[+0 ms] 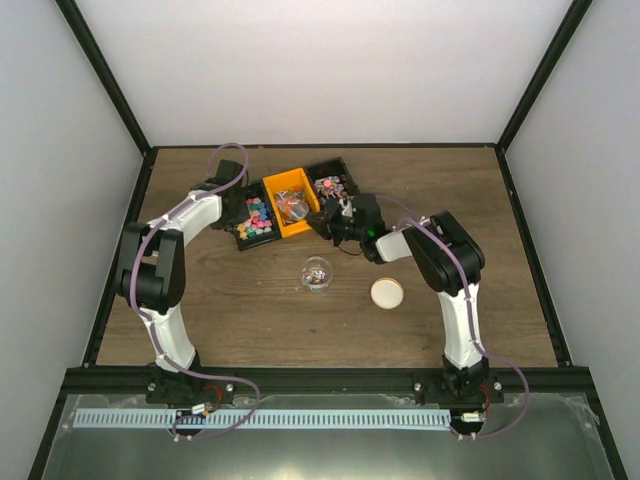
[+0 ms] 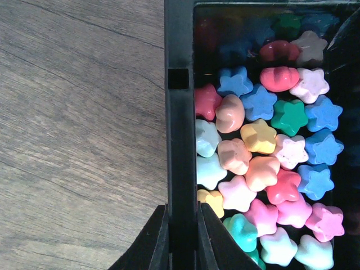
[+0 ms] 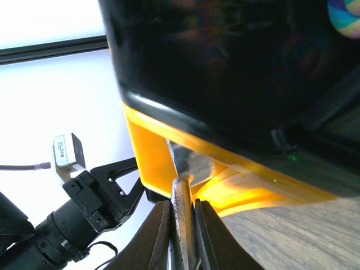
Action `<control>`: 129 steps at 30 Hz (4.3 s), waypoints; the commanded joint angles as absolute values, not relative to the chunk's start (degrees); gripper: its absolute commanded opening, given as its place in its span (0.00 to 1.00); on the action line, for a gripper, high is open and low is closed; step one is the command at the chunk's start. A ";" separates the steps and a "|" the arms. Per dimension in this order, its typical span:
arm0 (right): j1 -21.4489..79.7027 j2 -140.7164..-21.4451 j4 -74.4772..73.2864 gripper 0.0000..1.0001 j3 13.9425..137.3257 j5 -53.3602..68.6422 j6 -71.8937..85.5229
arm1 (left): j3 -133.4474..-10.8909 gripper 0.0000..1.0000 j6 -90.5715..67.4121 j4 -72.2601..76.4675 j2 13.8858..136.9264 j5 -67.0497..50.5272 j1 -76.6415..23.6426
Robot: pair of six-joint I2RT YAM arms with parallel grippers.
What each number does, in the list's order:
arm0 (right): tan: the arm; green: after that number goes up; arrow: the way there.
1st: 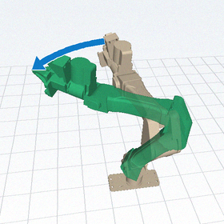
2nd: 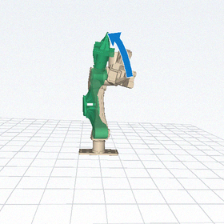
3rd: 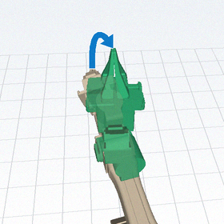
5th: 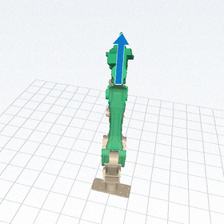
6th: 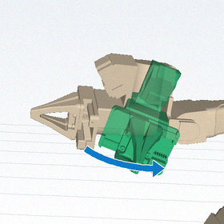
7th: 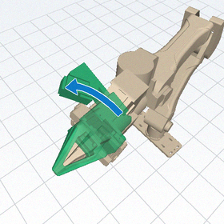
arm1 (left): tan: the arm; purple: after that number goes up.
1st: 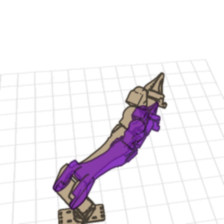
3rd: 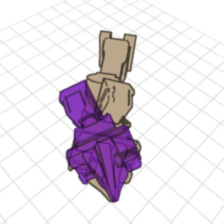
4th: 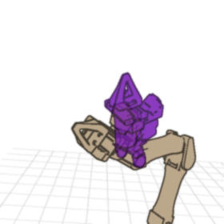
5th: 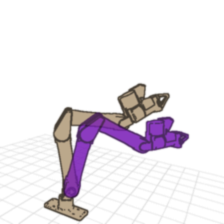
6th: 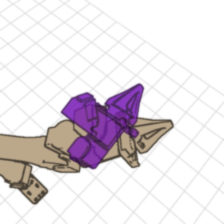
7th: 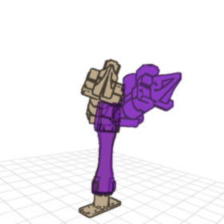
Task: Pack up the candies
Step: Scoop the fake candies from the storage box, then place the fake candies in the packing bottle.
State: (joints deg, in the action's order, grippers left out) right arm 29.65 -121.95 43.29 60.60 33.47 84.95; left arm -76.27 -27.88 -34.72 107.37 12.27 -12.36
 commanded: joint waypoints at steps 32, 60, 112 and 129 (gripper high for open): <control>30.08 -112.04 47.68 0.01 55.03 38.61 89.66 | -74.25 0.04 -28.55 -35.99 110.22 8.97 -12.74; 27.25 -100.76 57.21 0.01 40.08 40.74 89.94 | -74.27 0.04 -28.21 -35.72 110.74 8.35 -12.57; 28.53 -61.58 -34.06 0.01 45.61 32.81 46.53 | -74.29 0.04 -28.30 -35.03 111.28 6.93 -12.57; 33.99 -66.68 -48.24 0.01 58.82 21.76 42.90 | -75.23 0.04 -28.47 -35.47 110.99 6.48 -12.57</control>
State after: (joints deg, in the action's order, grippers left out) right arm 32.51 -66.06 -43.83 54.35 25.65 44.66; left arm -76.40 -28.23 -32.67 107.74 9.74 -12.36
